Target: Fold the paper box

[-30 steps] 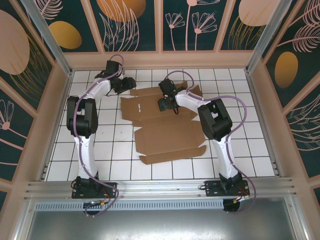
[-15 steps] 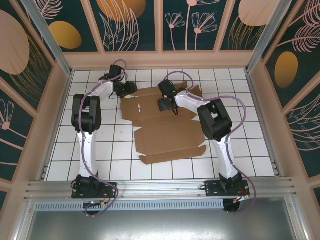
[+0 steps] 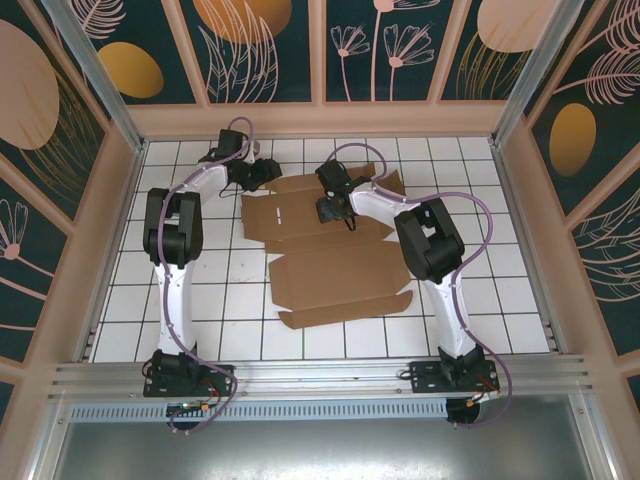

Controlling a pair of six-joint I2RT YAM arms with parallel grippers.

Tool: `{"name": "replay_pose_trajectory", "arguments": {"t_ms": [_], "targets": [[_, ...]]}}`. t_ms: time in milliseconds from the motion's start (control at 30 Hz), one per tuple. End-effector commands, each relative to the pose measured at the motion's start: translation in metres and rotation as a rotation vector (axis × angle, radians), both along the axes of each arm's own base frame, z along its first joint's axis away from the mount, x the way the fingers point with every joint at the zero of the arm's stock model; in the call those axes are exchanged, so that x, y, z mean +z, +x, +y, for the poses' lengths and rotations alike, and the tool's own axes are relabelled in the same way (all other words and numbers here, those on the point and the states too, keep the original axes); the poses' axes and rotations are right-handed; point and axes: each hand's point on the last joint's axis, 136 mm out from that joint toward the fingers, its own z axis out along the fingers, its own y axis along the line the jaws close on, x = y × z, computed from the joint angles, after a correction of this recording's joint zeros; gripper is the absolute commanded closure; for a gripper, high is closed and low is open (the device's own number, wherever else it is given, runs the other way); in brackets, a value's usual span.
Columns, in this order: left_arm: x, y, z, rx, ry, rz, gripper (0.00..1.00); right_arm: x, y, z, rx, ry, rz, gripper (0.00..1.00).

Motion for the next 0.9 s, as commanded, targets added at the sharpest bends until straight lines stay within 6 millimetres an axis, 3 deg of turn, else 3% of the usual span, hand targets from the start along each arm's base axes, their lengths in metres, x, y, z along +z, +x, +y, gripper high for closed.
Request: {"name": "replay_pose_trajectory", "arguments": {"t_ms": [0, 300, 467, 533, 633, 700, 767, 867], "targets": [[0.026, 0.001, -0.013, -0.011, -0.093, -0.037, 0.48, -0.064, -0.044, -0.039, -0.018, -0.175, 0.198, 0.36], [0.013, 0.003, -0.046, -0.054, -0.113, -0.011, 0.47, -0.069, -0.047, -0.039, -0.016, -0.182, 0.212, 0.37], [0.001, 0.005, -0.048, -0.046, -0.101, 0.013, 0.46, -0.071, -0.049, -0.042, -0.018, -0.193, 0.214, 0.37], [0.007, 0.005, -0.045, -0.041, -0.082, 0.005, 0.46, -0.071, -0.05, -0.043, -0.023, -0.193, 0.214, 0.37], [0.037, 0.002, -0.029, -0.013, -0.033, -0.052, 0.42, -0.069, -0.052, -0.045, -0.025, -0.189, 0.214, 0.37], [0.059, -0.006, -0.007, 0.044, -0.015, -0.084, 0.4, -0.069, -0.053, -0.046, -0.026, -0.179, 0.217, 0.37], [0.067, -0.02, 0.02, 0.121, 0.018, -0.085, 0.38, -0.068, -0.053, -0.047, -0.029, -0.173, 0.216, 0.37], [0.06, -0.047, 0.064, 0.237, 0.104, -0.055, 0.36, -0.07, -0.055, -0.046, -0.022, -0.167, 0.219, 0.37]]}}
